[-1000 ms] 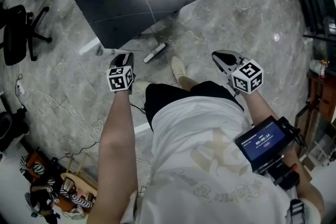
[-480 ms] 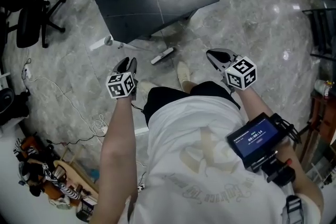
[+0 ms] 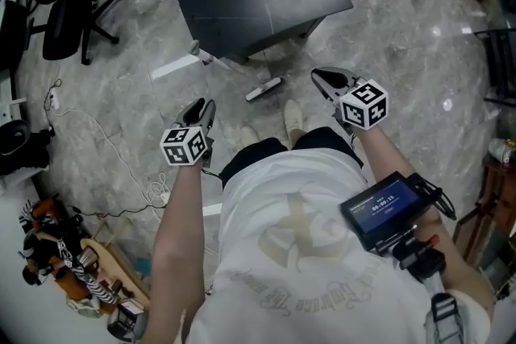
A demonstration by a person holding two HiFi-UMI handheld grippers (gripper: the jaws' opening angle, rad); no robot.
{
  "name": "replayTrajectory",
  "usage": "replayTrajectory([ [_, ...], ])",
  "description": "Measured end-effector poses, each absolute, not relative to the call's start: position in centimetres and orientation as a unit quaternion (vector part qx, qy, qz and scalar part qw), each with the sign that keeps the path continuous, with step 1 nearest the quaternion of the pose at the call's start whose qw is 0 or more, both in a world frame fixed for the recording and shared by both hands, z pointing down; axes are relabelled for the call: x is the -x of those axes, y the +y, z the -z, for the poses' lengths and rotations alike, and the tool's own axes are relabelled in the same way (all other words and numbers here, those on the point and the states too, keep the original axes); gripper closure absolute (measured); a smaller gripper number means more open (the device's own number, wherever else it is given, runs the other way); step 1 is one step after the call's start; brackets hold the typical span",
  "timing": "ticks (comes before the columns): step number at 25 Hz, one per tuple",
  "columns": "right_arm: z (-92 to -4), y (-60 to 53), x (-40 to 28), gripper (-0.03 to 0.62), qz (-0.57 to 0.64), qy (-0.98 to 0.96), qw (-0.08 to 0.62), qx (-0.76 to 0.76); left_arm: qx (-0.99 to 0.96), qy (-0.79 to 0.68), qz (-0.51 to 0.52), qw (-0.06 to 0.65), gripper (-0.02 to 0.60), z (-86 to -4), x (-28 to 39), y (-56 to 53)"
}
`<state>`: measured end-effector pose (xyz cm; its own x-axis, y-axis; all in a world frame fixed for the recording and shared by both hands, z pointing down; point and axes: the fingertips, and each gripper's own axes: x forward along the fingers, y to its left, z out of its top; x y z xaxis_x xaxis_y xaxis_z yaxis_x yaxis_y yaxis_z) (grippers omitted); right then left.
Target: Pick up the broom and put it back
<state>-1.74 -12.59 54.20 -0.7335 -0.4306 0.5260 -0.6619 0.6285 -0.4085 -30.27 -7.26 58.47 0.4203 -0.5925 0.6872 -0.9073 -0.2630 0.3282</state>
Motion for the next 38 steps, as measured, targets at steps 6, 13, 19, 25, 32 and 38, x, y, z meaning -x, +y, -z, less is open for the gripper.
replayTrajectory([
  [6,-51.6,-11.9,6.8,0.576,-0.279,-0.893,0.171,-0.310,-0.789,-0.480,-0.201,0.328,0.476,-54.4,32.5,-5.7],
  [13,-47.4,-8.5,11.6,0.576,-0.229,-0.913,0.157,-0.299,-0.820,-0.468,-0.162,0.286,0.552,-50.1,33.2,-2.9],
  [19,-45.8,-5.6,13.3,0.576,-0.212,-0.917,0.148,-0.303,-0.842,-0.449,-0.138,0.264,0.569,-47.6,33.3,-1.1],
  [25,-46.7,-3.9,13.0,0.577,-0.213,-0.915,0.149,-0.309,-0.861,-0.416,-0.142,0.255,0.569,-47.8,31.7,-0.5],
  [32,-46.3,-0.7,13.7,0.577,-0.203,-0.912,0.141,-0.327,-0.871,-0.395,-0.137,0.257,0.569,-47.7,31.3,1.8],
  [38,-45.8,1.4,15.1,0.577,-0.206,-0.907,0.138,-0.341,-0.875,-0.382,-0.137,0.263,0.569,-47.6,32.4,3.7],
])
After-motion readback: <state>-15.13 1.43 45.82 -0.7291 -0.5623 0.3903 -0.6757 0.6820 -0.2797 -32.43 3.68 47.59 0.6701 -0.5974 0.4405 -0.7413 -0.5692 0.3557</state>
